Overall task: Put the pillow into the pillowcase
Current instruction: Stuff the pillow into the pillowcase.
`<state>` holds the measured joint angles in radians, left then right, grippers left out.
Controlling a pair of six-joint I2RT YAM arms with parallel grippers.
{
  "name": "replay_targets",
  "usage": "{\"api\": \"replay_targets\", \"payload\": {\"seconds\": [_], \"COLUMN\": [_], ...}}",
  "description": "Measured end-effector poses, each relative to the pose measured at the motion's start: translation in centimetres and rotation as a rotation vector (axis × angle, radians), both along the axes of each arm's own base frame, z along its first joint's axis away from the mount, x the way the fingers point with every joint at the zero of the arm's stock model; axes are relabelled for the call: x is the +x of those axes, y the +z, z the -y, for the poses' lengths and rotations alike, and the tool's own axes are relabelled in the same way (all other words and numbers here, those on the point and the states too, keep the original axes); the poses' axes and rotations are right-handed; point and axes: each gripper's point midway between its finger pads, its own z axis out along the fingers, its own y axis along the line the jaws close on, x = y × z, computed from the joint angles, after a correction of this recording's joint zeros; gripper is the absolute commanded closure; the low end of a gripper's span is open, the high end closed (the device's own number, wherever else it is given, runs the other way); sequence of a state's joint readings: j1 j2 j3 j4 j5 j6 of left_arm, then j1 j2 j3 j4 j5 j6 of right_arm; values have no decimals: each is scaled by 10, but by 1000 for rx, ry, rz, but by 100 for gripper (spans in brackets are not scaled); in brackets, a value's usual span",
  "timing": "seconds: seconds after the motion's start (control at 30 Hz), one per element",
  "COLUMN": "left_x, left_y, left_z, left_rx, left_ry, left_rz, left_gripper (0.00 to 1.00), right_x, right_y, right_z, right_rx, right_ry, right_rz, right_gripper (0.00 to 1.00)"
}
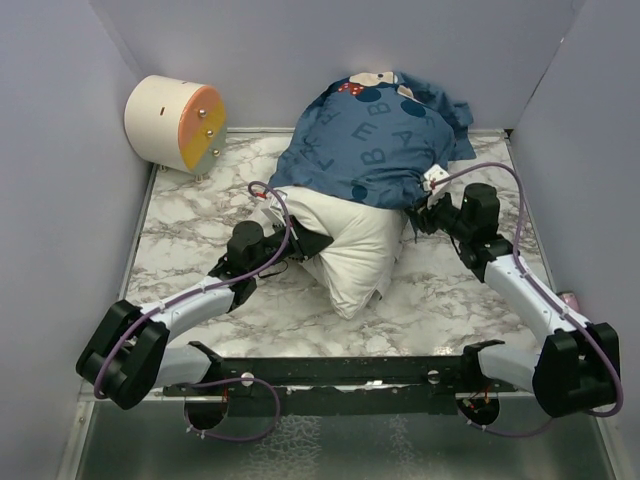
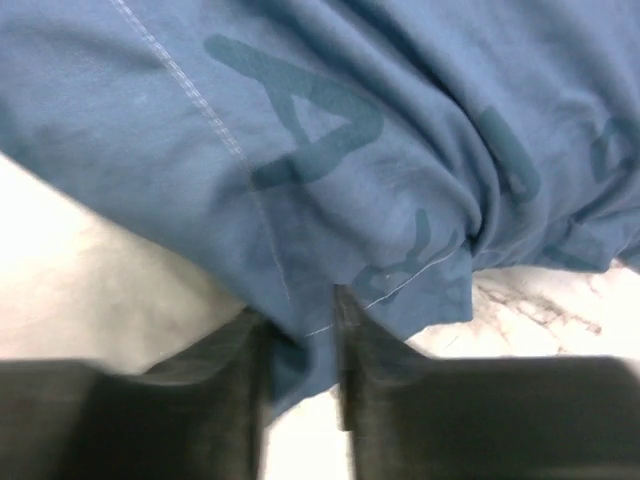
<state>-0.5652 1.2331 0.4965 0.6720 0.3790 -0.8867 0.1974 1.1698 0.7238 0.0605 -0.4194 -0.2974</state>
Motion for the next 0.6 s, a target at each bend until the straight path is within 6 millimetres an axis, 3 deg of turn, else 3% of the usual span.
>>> {"api": "replay_targets", "payload": {"seconds": [0.07,0.13,0.3,0.4,0.53,0.6], "left_x": [0,0,1,6,20,25], "left_y": [0,-1,-3,3,27,39], "left_z": [0,1,6,13,26,29], "left_rx": [0,0,3,9,13,7], "left_ry": [0,-2,-25,-43,-63,-60], "left_rz": [-2,-2,-8,-5,34,61], "left_gripper": [100,100,100,100,100,100], "right_x": [-2,-9,-51,-76,-104,-116], "right_y": [6,14,38,57,100,110], "right_z": [-2,-8,-41,-69,-136,-157], "right_rx": [3,13,50,58,17,16], "right_ry": [14,57,334,535,808,887], "right_rz": [21,40,70,54,40,32], "right_gripper": [98,99,99,99,99,99]}}
